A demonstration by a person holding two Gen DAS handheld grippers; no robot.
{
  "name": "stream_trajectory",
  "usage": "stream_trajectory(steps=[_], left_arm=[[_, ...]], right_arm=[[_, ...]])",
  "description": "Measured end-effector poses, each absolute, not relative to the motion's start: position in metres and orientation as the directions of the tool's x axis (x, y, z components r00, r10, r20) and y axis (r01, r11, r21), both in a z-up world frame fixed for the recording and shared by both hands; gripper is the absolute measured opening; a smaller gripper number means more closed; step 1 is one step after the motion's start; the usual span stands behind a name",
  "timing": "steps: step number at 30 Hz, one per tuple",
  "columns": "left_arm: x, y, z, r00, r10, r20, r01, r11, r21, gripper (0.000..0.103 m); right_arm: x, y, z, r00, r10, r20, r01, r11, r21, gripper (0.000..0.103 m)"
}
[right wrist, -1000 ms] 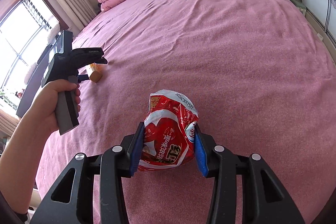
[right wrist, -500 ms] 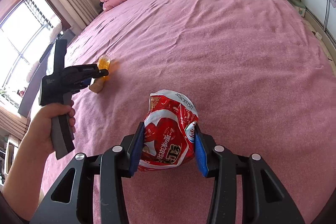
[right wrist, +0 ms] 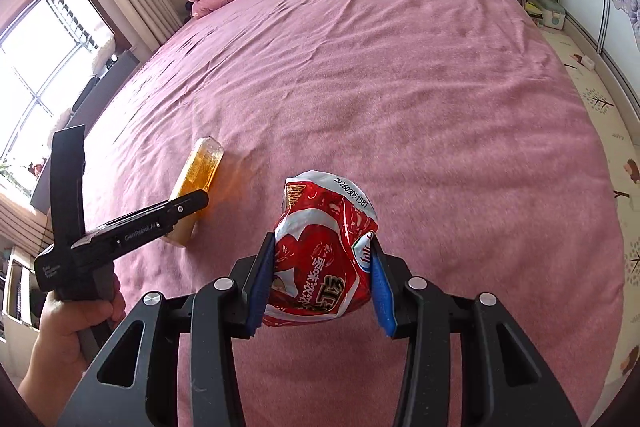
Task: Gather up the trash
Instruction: 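Close the left gripper on the orange bottle's gold cap, then carry the bottle and snack bag over the yellow bin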
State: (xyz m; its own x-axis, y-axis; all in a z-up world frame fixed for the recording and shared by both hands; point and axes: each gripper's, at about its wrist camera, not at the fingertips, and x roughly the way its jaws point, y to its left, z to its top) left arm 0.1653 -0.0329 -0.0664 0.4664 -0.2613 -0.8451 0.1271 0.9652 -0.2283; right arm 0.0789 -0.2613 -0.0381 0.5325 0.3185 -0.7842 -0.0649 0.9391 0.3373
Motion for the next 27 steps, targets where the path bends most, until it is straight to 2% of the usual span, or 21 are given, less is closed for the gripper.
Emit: stream_trajectory(steps=[12, 27], left_arm=[[0.066, -0.109, -0.067, 0.375, -0.385, -0.843, 0.279, 0.914, -0.294, 0.032], [0.015, -0.211, -0.051, 0.267, -0.517, -0.813, 0.409, 0.825, -0.39, 0.032]], right_arm=[[0.001, -0.309, -0.035, 0.561, 0.286, -0.776, -0.013, 0.941, 0.338, 0.042], [-0.065, -0.397, -0.031, 0.62, 0.221, -0.753, 0.1, 0.929, 0.355, 0.042]])
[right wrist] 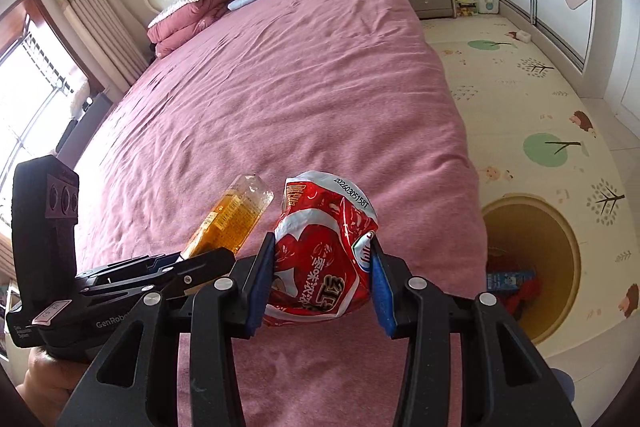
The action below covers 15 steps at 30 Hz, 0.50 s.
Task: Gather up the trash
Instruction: 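Carry the bottle and snack bag over the yellow bin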
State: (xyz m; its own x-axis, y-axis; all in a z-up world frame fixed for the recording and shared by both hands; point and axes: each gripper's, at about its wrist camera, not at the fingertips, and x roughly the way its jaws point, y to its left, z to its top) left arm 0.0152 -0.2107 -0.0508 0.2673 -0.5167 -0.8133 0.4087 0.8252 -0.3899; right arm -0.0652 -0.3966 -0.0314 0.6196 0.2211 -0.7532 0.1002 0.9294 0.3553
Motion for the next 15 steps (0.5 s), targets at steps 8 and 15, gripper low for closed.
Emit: stream_trajectory(steps=[8, 15], left_arm=[[0.004, -0.276, -0.038, 0.242, -0.523, -0.818, 0.514, 0.784, -0.349, 0.032], [-0.002, -0.337, -0.036, 0.202, -0.528, -0.825, 0.595, 0.735, -0.325, 0.032]], right_arm=[[-0.095, -0.453, -0.028, 0.654, 0.156, -0.74, 0.19, 0.913, 0.36, 0.042], [-0.116, -0.504, -0.033, 0.661, 0.097, -0.744, 0.28, 0.888, 0.365, 0.042]])
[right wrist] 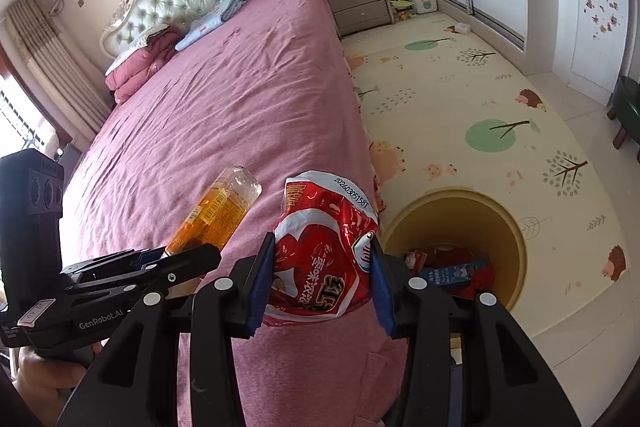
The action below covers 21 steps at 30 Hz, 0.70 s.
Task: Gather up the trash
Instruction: 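Carry the bottle and snack bag over the yellow bin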
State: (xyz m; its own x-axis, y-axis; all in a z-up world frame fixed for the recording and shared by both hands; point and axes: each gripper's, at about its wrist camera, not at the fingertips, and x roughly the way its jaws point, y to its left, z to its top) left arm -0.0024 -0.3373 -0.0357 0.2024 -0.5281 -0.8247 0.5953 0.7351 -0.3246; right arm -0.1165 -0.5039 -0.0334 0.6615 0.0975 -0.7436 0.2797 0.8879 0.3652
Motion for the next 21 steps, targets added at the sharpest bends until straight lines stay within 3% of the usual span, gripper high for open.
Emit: stream_trajectory(steps=[21], left_arm=[[-0.015, -0.485, -0.098, 0.03, -0.46, -0.887, 0.72, 0.625, -0.3, 0.032]], right_arm=[[-0.16, -0.61, -0.079, 0.607, 0.038, -0.794, 0.462, 0.796, 0.391, 0.043]])
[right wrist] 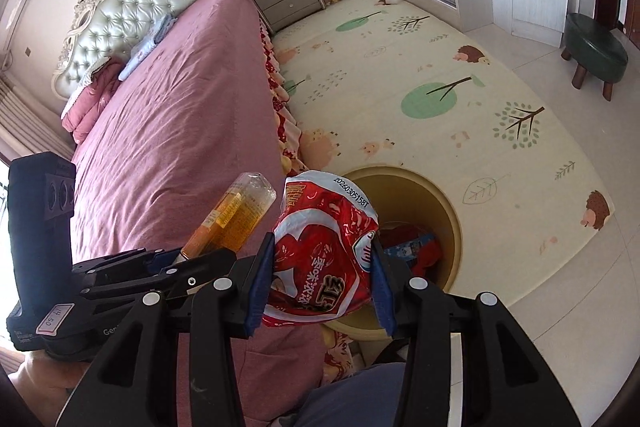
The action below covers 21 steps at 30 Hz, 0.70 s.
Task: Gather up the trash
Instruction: 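Carry the bottle and snack bag over the yellow bin, then open both grippers over the yellow bin to drop bottle and bag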
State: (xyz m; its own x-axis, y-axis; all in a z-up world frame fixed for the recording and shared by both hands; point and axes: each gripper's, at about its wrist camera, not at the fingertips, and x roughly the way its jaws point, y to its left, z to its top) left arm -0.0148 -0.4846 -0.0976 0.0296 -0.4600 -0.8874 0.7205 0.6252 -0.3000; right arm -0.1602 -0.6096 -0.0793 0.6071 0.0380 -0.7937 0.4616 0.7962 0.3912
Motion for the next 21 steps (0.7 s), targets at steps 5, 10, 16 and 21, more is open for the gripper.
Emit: stream_trajectory(steps=[5, 10, 16, 21], left_arm=[[-0.013, -0.501, -0.101, 0.01, -0.461, -0.887, 0.732, 0.608, -0.308, 0.033], [-0.011, -0.494, -0.095, 0.078, -0.454, -0.888, 0.756, 0.607, -0.244, 0.07], [-0.007, -0.484, -0.085, 0.121, -0.438, -0.891, 0.755, 0.624, -0.204, 0.075], [-0.003, -0.468, -0.075, 0.143, -0.455, -0.879, 0.721, 0.656, -0.222, 0.076]], right_arm=[[-0.161, -0.622, -0.077, 0.612, 0.026, -0.79, 0.469, 0.792, 0.39, 0.049], [-0.163, -0.633, -0.071, 0.61, -0.011, -0.793, 0.488, 0.793, 0.364, 0.053], [-0.162, -0.631, -0.062, 0.611, -0.037, -0.791, 0.478, 0.813, 0.331, 0.053], [-0.158, -0.617, -0.049, 0.623, -0.043, -0.781, 0.445, 0.841, 0.308, 0.053]])
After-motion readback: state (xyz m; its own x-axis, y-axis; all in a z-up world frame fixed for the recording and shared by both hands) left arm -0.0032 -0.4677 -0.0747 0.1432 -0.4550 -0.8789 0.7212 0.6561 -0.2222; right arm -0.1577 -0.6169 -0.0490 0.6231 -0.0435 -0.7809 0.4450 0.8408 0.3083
